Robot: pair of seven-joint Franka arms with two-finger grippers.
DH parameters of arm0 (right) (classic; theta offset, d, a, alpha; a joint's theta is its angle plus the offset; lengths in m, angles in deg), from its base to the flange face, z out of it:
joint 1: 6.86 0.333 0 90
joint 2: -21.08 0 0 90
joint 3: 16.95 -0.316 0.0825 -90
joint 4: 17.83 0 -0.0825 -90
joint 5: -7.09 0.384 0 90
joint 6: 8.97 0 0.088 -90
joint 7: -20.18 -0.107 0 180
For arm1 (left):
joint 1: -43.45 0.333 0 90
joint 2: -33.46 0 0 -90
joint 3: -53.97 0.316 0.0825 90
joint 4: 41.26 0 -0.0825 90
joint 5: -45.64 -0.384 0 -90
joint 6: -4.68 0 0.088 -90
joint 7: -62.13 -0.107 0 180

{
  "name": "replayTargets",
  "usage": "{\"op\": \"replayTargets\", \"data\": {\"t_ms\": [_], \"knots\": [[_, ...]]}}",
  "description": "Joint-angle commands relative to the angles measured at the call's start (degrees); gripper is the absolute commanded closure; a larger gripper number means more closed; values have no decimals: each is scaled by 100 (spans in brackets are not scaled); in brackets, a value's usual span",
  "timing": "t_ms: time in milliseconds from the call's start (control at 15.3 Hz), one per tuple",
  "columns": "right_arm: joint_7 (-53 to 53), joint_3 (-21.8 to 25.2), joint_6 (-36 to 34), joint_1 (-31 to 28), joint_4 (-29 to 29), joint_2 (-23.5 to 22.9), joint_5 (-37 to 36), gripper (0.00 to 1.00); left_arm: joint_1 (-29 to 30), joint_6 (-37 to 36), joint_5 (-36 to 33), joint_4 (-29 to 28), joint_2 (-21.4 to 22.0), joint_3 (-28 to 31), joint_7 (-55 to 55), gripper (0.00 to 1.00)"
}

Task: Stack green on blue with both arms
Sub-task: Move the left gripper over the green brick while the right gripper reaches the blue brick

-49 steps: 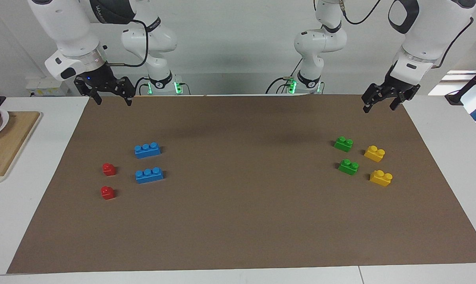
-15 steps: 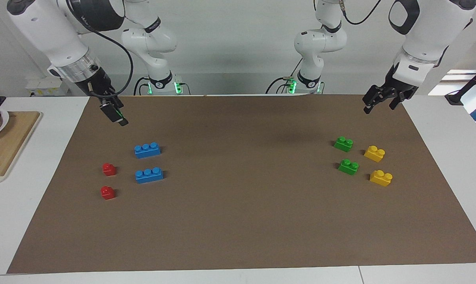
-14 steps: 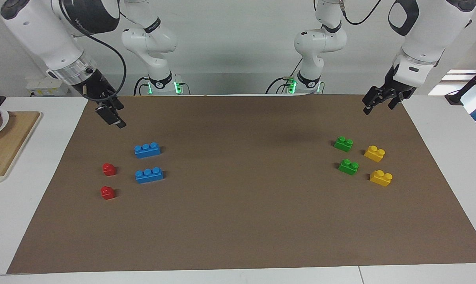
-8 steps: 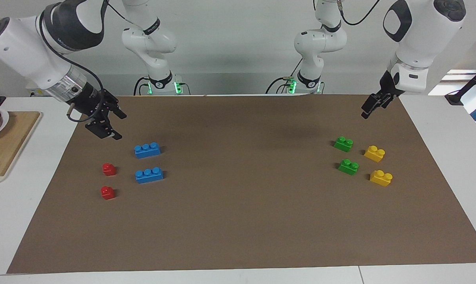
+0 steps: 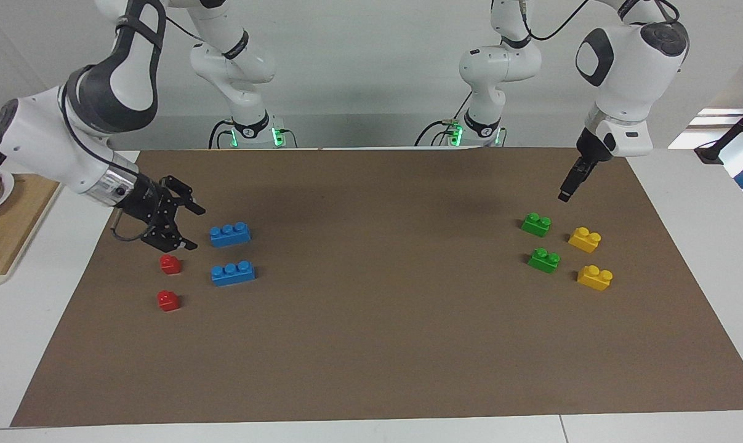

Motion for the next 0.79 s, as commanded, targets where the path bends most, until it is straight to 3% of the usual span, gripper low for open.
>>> {"op": "replayTargets", "data": {"t_ms": [0,197,393,721], "knots": [[459,-34,243,-79,-14,-156,241,8,40,481,-42,-78,-344,-1,465,0],[977,-34,297,-158,-14,-446,294,8,101,807,-25,-43,-758,-9,1002,0],[1242,-43,393,-167,-5,-622,330,7,285,808,343,88,-1110,-9,1021,0],[1489,-43,744,-106,-145,-842,531,7,295,808,371,414,-1646,-9,1021,0]]}}
